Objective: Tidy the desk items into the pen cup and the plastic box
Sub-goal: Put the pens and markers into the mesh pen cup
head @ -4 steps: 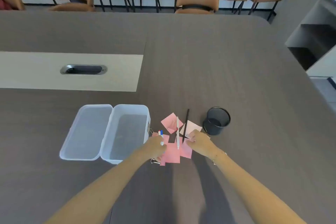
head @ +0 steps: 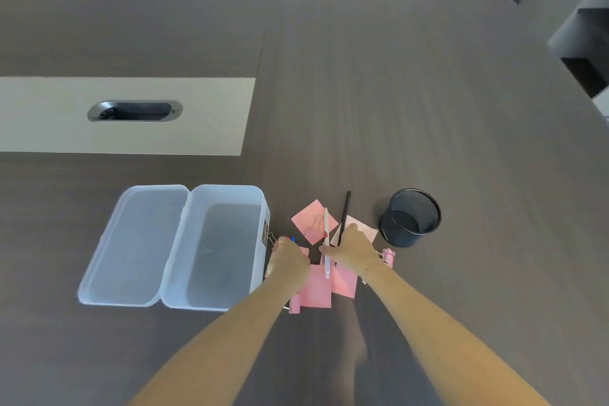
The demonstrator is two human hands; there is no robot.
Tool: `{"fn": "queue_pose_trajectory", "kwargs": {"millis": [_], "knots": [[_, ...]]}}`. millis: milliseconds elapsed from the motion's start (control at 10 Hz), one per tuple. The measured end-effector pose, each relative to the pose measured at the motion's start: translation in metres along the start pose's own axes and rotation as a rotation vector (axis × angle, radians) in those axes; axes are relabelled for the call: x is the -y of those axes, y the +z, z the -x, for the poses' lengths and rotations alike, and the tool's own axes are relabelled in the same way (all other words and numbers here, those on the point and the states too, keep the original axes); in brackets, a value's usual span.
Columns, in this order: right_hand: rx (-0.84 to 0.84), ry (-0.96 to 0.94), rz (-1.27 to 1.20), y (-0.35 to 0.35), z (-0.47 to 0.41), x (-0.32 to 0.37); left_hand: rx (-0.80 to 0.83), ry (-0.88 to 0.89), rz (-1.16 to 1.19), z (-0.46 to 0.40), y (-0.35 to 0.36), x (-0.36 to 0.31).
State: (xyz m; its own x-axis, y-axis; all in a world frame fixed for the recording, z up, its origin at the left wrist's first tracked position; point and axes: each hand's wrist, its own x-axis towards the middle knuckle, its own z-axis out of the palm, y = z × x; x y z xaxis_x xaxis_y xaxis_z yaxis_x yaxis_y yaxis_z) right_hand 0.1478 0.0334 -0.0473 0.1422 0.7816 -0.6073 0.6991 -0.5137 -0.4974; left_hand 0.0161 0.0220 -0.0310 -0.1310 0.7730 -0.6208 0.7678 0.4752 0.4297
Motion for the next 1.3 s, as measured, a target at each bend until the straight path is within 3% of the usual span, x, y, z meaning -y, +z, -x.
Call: {"fn": "queue_pose_trajectory", "kwargs": {"millis": [200, 600, 700, 800, 900, 1000, 1100, 1200, 1300], "knots": [[-0.004, -0.006, 0.051, 0.008, -0.011, 0.009, -0.137, -0.009, -0.155, -0.017, 0.023, 0.010], [-0.003, -0.072, 0.031, -0.007, 0.006, 0.005, -0.026, 0.136, -0.186, -0.008, 0.014, 0.010], [-0.006, -0.182, -0.029, -0.030, 0.025, 0.009, -0.030, 0.232, -0.240, 0.005, -0.009, -0.007], [-0.066, -0.298, -0.108, -0.067, 0.049, 0.016, -0.065, 0.361, -0.111, 0.022, -0.045, -0.046], [-0.179, -0.345, -0.156, -0.110, 0.065, 0.017, -0.123, 0.473, -0.032, 0.032, -0.071, -0.098], [-0.222, -0.324, -0.141, -0.149, 0.071, 0.008, -0.044, 0.498, -0.104, 0.037, -0.074, -0.140], [-0.071, -0.287, -0.071, -0.168, 0.076, -0.005, 0.141, 0.437, -0.424, 0.039, -0.063, -0.153], [0.106, -0.240, 0.032, -0.157, 0.077, -0.014, 0.189, 0.371, -0.543, 0.035, -0.056, -0.139], [0.200, -0.198, 0.115, -0.126, 0.068, -0.020, 0.156, 0.267, -0.520, 0.024, -0.059, -0.112]]}}
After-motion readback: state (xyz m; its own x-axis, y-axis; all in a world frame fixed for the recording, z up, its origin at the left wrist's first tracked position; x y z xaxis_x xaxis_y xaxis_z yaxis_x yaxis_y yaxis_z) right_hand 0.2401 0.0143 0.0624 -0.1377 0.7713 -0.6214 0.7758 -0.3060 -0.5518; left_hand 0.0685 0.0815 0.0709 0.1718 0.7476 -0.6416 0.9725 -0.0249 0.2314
